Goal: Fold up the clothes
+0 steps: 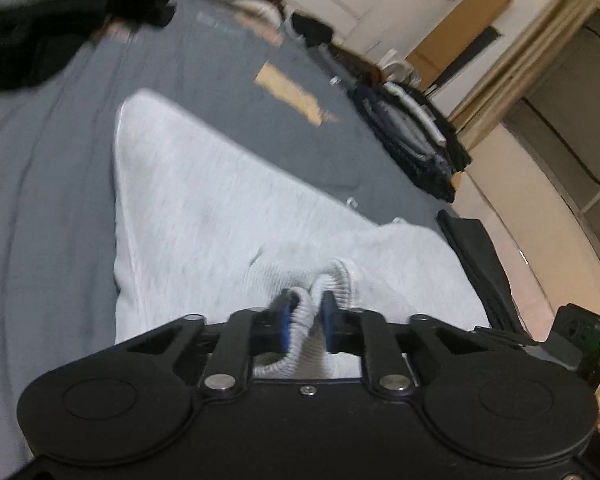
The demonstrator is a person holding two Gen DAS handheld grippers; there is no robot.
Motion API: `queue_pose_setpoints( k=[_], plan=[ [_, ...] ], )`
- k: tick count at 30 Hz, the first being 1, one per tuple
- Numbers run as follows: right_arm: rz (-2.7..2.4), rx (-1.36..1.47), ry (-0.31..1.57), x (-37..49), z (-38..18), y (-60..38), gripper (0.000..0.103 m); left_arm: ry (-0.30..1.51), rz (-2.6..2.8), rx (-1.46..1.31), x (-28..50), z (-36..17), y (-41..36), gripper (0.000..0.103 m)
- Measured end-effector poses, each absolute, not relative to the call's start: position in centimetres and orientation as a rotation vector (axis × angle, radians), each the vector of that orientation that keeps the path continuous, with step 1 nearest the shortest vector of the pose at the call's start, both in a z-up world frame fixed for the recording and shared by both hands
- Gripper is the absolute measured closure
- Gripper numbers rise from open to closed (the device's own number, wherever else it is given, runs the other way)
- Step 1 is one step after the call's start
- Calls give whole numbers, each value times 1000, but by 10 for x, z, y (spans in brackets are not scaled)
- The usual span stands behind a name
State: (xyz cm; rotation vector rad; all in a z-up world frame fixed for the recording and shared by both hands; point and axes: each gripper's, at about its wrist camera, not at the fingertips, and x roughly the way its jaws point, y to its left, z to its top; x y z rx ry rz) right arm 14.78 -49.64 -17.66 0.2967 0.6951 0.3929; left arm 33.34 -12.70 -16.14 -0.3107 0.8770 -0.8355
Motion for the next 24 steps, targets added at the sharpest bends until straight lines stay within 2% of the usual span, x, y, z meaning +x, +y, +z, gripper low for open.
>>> queue_pose_setpoints(
  k=[9,13,15,16,17,22,24],
  plan=[
    [377,309,581,140,-160,-505,49,534,-926,-89,324,-68,-148,93],
    [353,316,606,144,-168,-510,49,651,-867,-13,345,-97,-163,92],
    [339,322,656,149,-179,-512,49,664,-820,-23,342,-104,-162,82],
    [334,323,674,150,-183,-512,49,657,-794,-39,337,-105,-159,71],
    [337,319,678,151,-185,-511,49,651,-769,-54,332,-105,-157,65],
    [349,313,695,153,-188,-510,45,616,-640,-129,308,-110,-144,61],
    [349,302,696,151,-187,-508,44,602,-589,-159,298,-112,-139,52]
  ],
)
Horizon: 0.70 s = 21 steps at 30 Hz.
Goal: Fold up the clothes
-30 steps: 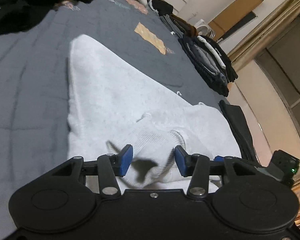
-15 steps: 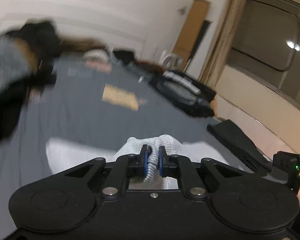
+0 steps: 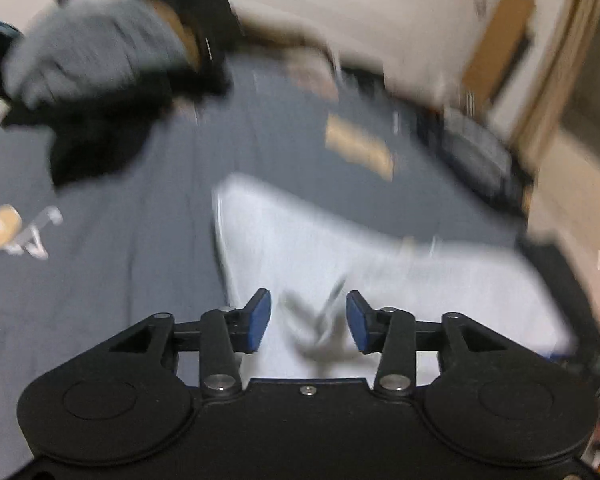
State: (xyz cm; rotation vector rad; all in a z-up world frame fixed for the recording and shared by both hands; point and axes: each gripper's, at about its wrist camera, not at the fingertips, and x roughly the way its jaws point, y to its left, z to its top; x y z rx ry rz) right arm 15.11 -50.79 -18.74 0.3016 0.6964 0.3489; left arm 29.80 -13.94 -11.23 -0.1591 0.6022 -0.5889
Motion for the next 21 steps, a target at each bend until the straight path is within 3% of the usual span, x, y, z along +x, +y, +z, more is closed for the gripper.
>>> queue_pose_setpoints(
  k=[2,7,12,15,18,21],
  plan=[
    [349,290,698,149,-187,-506,44,575,-550,-162,285,-112,-143,51],
    [339,282,701,148,-186,-501,42,430,-593,63,234,-116,-244,51],
    [363,253,713,146,-189,-500,40,493,-547,181,244,-162,-297,51],
    [378,274,716,146,-189,-504,40,614,-504,216,257,-191,-287,65],
    [398,299,724,147,-190,-508,40,605,-511,258,245,-203,-260,69],
    [402,283,721,145,-189,-509,40,580,-471,233,234,-199,-246,81]
  ],
)
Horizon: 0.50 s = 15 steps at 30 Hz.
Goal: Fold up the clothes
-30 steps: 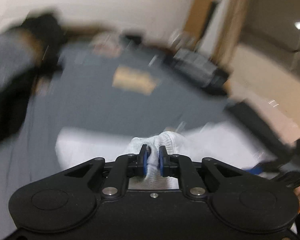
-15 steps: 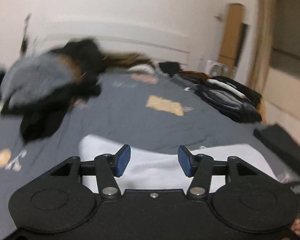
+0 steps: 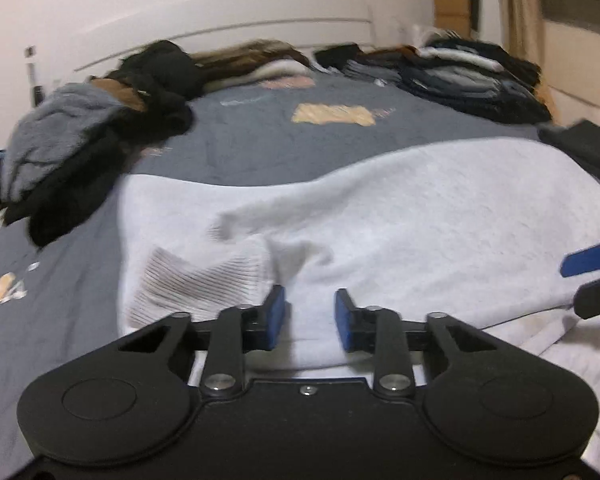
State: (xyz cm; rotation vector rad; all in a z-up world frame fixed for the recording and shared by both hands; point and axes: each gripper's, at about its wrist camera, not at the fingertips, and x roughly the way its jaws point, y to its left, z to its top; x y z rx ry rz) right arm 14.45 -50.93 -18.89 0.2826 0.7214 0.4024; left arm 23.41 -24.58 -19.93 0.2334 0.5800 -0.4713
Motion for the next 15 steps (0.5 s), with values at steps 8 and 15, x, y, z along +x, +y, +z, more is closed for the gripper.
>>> queue_pose_setpoints(
  k=[8,15],
  plan=[
    [348,246,694,127,-182,-523,40,544,-385,205,212,-178,-229,47],
    [276,225,665,94,-164,-518,40,532,-424,144,158,-152,-208,47]
  ],
)
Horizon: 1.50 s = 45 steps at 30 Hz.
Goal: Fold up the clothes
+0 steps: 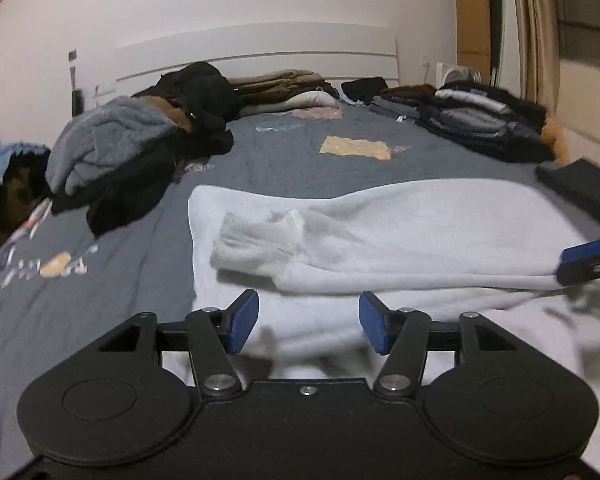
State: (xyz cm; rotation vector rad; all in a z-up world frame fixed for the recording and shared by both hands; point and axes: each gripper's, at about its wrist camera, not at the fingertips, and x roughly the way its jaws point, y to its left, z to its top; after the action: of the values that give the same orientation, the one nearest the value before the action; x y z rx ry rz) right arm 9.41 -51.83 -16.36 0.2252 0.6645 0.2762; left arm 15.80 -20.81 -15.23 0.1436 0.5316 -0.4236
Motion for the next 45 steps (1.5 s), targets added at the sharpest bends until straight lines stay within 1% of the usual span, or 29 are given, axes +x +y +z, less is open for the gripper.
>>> queue_pose_setpoints(
  k=[7,9,10,12,22,27,34,36,40,43,45],
  plan=[
    [226,264,664,40,-159,-509,40,611,-482,91,113,-156,-207,47],
    [195,275,675,22,-161,-509,40,633,-484,79,103,-158,-202,46],
    [180,281,680,14,-162,-509,40,643,-484,76,97,-158,-198,43],
    [149,293,691,-3,-163,-508,40,651,-478,92,85,-159,-191,43],
    [-19,318,736,-89,-169,-504,40,727,-383,138,32,-164,-126,41],
    [-92,297,777,-125,-177,-510,40,783,-337,104,14,-161,-91,39],
    [-127,358,848,-157,-189,-525,40,897,-391,18,-7,-163,-52,39],
    [-124,383,866,-165,-191,-527,40,917,-398,38,-15,-167,-51,39],
    [-109,340,909,-172,-200,-515,40,952,-401,133,-29,-180,-59,39],
    [-100,329,933,-175,-205,-510,40,966,-412,134,-33,-183,-59,39],
    [-95,330,956,-175,-211,-509,40,977,-424,125,-34,-184,-59,43]
  ],
)
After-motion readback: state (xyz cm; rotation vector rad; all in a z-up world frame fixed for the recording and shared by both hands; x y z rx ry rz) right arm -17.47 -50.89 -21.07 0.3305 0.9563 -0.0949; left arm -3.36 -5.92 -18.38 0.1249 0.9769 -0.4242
